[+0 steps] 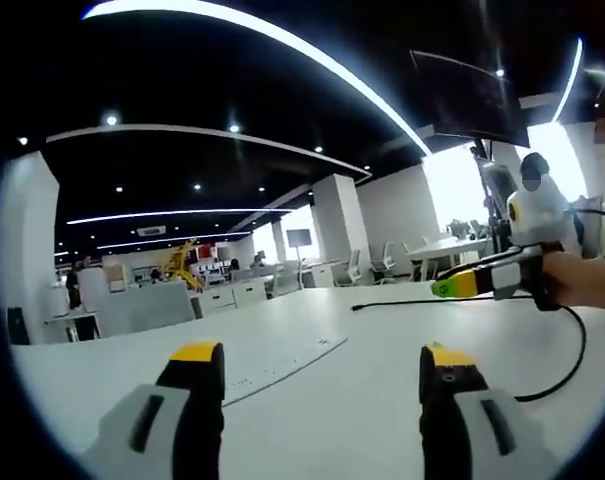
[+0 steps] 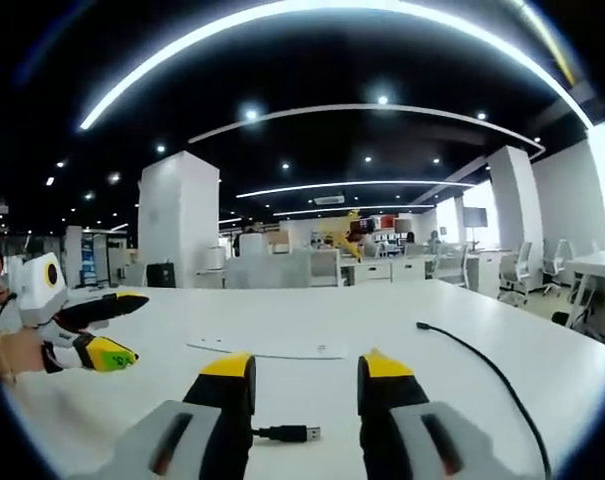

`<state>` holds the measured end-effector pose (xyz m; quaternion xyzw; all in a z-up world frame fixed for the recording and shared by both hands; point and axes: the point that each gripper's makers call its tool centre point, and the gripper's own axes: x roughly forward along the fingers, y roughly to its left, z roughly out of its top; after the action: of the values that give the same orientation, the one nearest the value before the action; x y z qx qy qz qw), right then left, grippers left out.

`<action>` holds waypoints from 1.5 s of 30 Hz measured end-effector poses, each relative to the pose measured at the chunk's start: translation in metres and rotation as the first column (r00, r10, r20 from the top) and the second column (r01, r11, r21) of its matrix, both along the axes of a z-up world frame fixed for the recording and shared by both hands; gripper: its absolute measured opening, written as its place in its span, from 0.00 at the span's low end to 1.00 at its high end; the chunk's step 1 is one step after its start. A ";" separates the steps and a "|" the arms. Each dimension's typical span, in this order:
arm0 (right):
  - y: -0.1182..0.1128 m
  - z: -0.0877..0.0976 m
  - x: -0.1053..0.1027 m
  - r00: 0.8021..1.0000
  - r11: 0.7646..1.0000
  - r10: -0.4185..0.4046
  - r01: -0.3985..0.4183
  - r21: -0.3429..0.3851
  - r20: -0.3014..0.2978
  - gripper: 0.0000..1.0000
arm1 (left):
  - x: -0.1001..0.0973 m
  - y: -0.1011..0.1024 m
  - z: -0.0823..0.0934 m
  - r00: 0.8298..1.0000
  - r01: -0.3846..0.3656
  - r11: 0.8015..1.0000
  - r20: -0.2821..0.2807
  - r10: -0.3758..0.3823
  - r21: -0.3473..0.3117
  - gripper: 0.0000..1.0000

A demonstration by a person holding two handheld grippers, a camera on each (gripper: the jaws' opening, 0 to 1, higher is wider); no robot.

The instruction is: Locate the USB plug end of the data cable currently connected to the USB port on the desk. Grip the plug, withdraw it from the port, and place it onto the desktop.

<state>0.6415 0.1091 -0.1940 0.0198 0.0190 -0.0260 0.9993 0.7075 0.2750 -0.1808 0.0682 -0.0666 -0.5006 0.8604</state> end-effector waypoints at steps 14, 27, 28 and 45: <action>0.028 0.001 -0.003 0.999 0.999 0.044 -0.044 0.008 -0.014 0.42 | -0.004 0.055 0.024 0.993 -0.107 0.994 0.040 0.108 -0.021 0.80; 0.059 0.009 -0.041 0.999 0.998 0.047 -0.047 -0.029 0.005 0.44 | -0.027 0.134 0.044 0.966 -0.252 0.964 0.035 0.256 -0.078 0.80; 0.063 0.012 -0.045 0.999 0.998 0.048 -0.048 -0.037 0.013 0.44 | -0.030 0.141 0.046 0.961 -0.268 0.960 0.041 0.272 -0.079 0.80; 0.100 0.023 -0.080 0.993 0.994 0.102 -0.099 -0.043 0.064 0.44 | -0.053 0.207 0.046 0.927 -0.370 0.924 0.028 0.374 -0.095 0.80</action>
<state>0.5616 0.2091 -0.1709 -0.0003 -0.0136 0.0245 0.9996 0.6540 0.4824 -0.1345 0.0531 -0.0943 -0.3230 0.9402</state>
